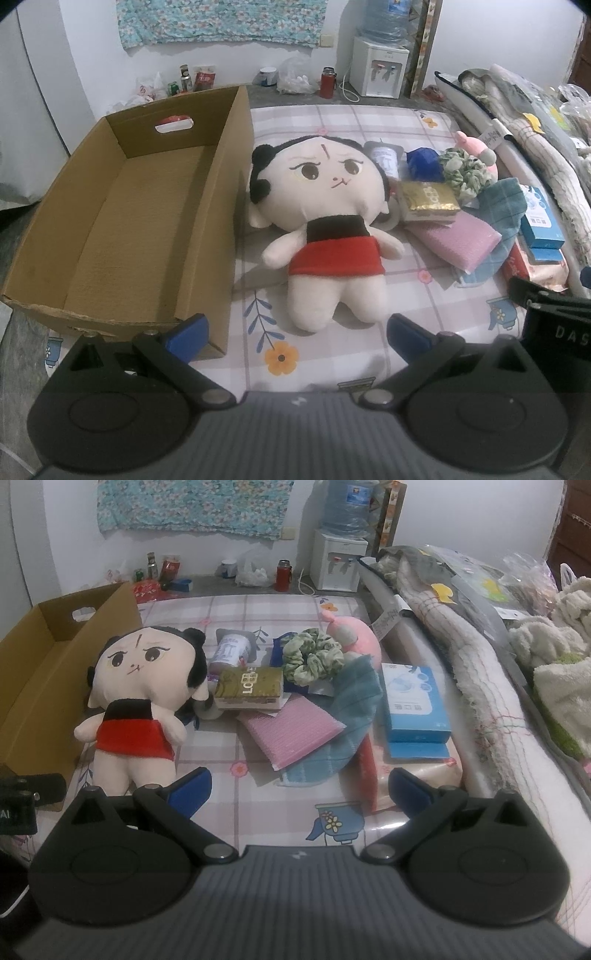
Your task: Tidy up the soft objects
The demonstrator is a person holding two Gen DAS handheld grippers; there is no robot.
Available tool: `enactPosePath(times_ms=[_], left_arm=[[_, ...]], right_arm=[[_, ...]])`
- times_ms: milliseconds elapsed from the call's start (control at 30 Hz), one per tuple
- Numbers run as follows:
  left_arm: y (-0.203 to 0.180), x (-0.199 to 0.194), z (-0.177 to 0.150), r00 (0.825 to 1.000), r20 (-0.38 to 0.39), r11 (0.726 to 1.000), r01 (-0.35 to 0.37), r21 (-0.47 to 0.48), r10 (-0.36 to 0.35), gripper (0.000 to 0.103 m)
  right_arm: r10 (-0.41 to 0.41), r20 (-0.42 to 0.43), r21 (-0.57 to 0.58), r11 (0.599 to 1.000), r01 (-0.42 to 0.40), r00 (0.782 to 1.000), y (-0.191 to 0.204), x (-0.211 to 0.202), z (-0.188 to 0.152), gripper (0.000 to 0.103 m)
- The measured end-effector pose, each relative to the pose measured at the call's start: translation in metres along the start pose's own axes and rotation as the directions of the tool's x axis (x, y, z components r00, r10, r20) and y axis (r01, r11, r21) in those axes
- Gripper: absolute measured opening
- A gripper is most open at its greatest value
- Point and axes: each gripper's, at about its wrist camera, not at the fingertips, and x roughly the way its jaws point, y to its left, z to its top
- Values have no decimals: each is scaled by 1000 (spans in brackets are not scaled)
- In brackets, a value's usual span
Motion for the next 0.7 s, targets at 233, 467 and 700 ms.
enactPosePath(times_ms=[233, 467, 700], left_arm=[[1, 0, 0, 1000, 0, 1000, 0, -1, 0, 103], [1, 0, 0, 1000, 0, 1000, 0, -1, 0, 103], [1, 0, 0, 1000, -1, 1000, 0, -1, 0, 103]], right_arm=[[1, 0, -9, 1000, -1, 1000, 1, 0, 1, 102], [1, 2, -6, 1000, -1, 1000, 1, 0, 0, 102], [-2, 1, -7, 1000, 2, 1000, 1, 0, 1, 102]])
